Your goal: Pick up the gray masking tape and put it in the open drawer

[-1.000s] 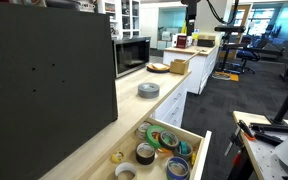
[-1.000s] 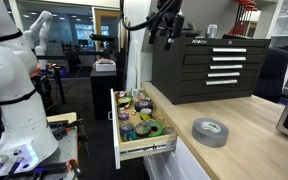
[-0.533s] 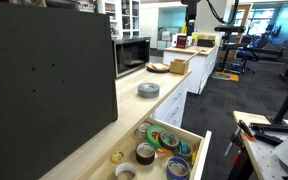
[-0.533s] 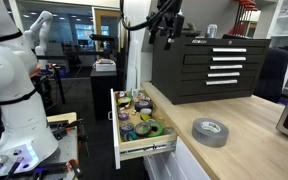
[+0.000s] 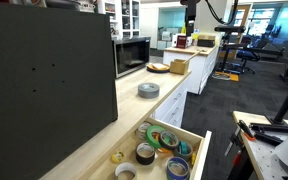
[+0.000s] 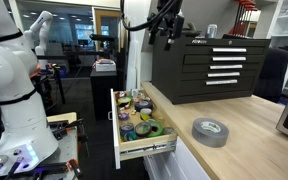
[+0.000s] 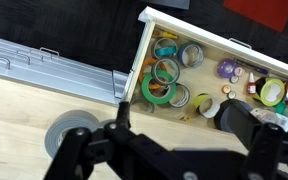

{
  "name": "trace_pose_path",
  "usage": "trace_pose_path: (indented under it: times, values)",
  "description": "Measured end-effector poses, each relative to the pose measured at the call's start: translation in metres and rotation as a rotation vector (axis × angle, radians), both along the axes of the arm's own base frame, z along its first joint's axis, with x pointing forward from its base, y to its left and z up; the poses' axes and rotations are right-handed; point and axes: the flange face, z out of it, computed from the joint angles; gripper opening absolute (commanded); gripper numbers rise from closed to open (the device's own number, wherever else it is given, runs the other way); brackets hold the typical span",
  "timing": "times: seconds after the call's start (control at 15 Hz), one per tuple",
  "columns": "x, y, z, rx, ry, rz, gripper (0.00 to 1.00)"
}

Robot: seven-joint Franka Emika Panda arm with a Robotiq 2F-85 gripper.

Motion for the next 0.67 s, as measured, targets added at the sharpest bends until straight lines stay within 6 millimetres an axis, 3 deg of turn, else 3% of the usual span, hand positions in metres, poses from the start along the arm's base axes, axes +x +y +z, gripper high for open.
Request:
trace_pose_path:
  times: [0.27, 0.67]
  values:
    - [0.016, -0.001, -0.011, 0.003, -0.022, 0.028, 1.00]
    - [0.067, -0.016, -0.046, -0.019, -0.116, 0.070, 1.00]
